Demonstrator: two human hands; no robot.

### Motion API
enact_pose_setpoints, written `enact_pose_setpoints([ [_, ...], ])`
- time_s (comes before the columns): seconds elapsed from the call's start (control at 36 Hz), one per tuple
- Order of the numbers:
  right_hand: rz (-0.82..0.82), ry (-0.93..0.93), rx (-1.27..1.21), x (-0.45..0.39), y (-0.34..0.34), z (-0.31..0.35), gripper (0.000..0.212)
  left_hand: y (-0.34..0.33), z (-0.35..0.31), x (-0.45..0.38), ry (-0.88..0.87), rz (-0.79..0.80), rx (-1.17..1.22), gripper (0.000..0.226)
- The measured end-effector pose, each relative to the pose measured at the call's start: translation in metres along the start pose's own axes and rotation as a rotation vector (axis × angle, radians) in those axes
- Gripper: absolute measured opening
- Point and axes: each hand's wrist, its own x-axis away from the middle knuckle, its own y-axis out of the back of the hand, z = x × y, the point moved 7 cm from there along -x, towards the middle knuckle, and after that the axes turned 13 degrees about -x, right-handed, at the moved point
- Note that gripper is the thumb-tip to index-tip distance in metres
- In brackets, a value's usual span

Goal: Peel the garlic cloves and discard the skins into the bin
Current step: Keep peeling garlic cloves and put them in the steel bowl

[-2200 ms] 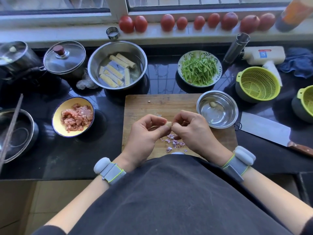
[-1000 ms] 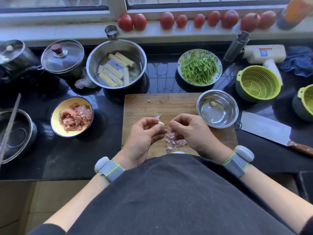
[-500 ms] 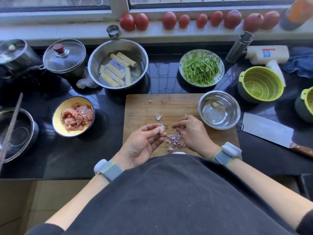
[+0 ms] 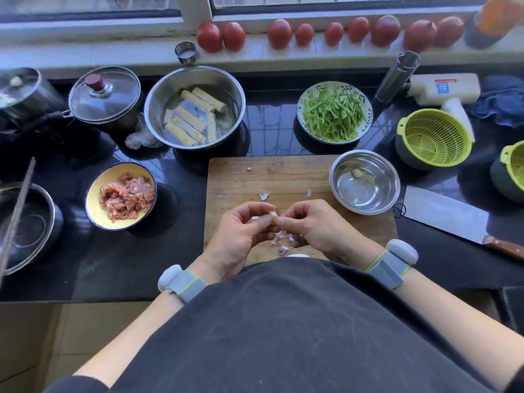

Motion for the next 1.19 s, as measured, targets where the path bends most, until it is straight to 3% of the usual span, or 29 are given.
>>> enact_pose_setpoints([
  [0.22, 0.02, 0.047, 0.023, 0.002, -0.001, 0.001, 0.017, 0.005, -0.002, 0.001, -0.049, -0.025, -0.115, 0.013],
  [0.42, 0.004, 0.046, -0.074, 0.002, 0.007, 0.004, 0.016, 0.018, -0.006, -0.004, -0.131, -0.163, -0.343, 0.014],
  [0.47, -0.063, 0.047, 0.0, -0.001, 0.014, 0.001, 0.021, 0.022, -0.004, -0.004, -0.102, -0.17, -0.273, 0.02],
  [0.58, -0.228, 0.113, 0.455, -0.006, 0.028, 0.002, 0.046, 0.018, 0.007, -0.003, 0.039, -0.089, 0.067, 0.021],
  [0.64, -0.233, 0.107, 0.621, -0.013, 0.028, -0.004, 0.046, 0.015, 0.011, -0.002, 0.096, -0.052, 0.179, 0.018],
  [0.72, -0.159, 0.052, 0.685, -0.024, 0.023, -0.018, 0.012, 0.013, 0.013, 0.0, 0.123, -0.032, 0.222, 0.017],
  [0.83, -0.188, 0.063, 0.642, -0.02, 0.02, -0.011, 0.015, 0.012, 0.013, 0.001, 0.125, -0.018, 0.242, 0.016],
  [0.94, -0.29, 0.222, 0.814, -0.011, 0.018, 0.007, 0.044, 0.011, 0.012, 0.002, 0.121, -0.014, 0.244, 0.016],
  [1.0, -0.254, 0.264, 0.76, -0.009, 0.015, 0.011, 0.039, 0.011, 0.011, 0.002, 0.11, -0.034, 0.217, 0.015],
  [1.08, -0.088, 0.286, 0.382, -0.001, 0.003, 0.017, 0.004, 0.012, 0.007, 0.003, 0.069, -0.07, 0.141, 0.014],
  [1.14, -0.052, 0.346, 0.322, 0.005, -0.003, 0.02, 0.014, 0.011, 0.003, 0.005, 0.037, -0.076, 0.083, 0.011],
  [1.19, -0.065, 0.421, 0.327, 0.009, -0.006, 0.025, 0.008, 0.007, -0.001, 0.006, 0.016, -0.067, 0.037, 0.01],
])
